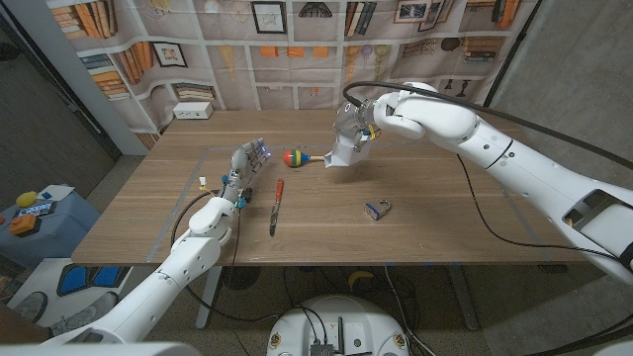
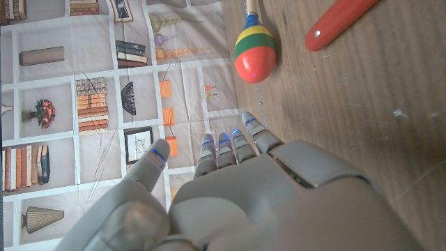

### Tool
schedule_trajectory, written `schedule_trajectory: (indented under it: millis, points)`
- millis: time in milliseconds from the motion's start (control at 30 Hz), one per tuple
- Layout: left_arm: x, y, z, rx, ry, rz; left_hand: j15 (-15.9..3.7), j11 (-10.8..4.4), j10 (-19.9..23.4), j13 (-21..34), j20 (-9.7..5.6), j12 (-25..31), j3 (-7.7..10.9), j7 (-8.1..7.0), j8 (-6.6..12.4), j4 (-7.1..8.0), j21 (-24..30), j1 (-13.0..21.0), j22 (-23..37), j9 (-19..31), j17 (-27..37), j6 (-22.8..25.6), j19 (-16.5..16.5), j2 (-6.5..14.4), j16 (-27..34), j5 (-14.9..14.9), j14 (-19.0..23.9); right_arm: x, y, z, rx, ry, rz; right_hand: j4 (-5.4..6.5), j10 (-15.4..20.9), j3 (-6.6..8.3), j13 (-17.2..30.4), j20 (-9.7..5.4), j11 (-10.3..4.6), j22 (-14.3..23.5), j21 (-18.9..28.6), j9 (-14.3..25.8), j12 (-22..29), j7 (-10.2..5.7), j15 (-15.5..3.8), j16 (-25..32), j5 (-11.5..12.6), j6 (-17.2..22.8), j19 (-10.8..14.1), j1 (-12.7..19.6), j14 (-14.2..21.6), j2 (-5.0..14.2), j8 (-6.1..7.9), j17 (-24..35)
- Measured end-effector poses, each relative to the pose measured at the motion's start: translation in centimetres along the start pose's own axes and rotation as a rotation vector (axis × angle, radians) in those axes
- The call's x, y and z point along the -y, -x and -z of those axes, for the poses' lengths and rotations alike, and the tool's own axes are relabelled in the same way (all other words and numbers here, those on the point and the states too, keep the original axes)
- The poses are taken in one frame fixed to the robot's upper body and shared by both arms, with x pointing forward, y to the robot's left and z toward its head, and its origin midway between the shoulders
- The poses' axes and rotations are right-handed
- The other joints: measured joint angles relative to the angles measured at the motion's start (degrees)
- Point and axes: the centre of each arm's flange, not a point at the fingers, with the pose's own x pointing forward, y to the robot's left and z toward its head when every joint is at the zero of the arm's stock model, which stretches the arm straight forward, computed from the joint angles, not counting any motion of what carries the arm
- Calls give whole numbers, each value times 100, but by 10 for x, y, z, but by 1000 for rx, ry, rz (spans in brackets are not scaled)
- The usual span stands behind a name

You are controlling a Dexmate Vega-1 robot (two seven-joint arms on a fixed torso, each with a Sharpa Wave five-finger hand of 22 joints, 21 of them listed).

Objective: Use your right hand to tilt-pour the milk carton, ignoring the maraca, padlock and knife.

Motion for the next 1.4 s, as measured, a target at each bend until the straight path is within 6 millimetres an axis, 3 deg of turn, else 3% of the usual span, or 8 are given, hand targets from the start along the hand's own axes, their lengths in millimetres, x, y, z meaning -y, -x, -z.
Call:
schedule_trajectory:
  millis: [533,1400]
  points:
    - [-2,5,-4,4,-6,-11,0,0,0,-1,0,0,3,31,0,3,0,0,0,0,0,31,0,0,0,0,0,-8,3,18,62,-260,37,-25,21,25,-1,-23,-21,0,0,0,0,0,-3,33,-2,0,22,1,44,-1,23,15]
    - [-3,-2,-13,0,-31,-1,22,-17,-17,-11,-3,0,6,-30,-23,7,0,0,0,0,0,-34,-3,0,0,0,-22,-52,-1,48,154,-742,96,-25,95,24,24,-24,-10,0,0,0,0,14,12,67,-3,15,21,1,154,-1,49,14]
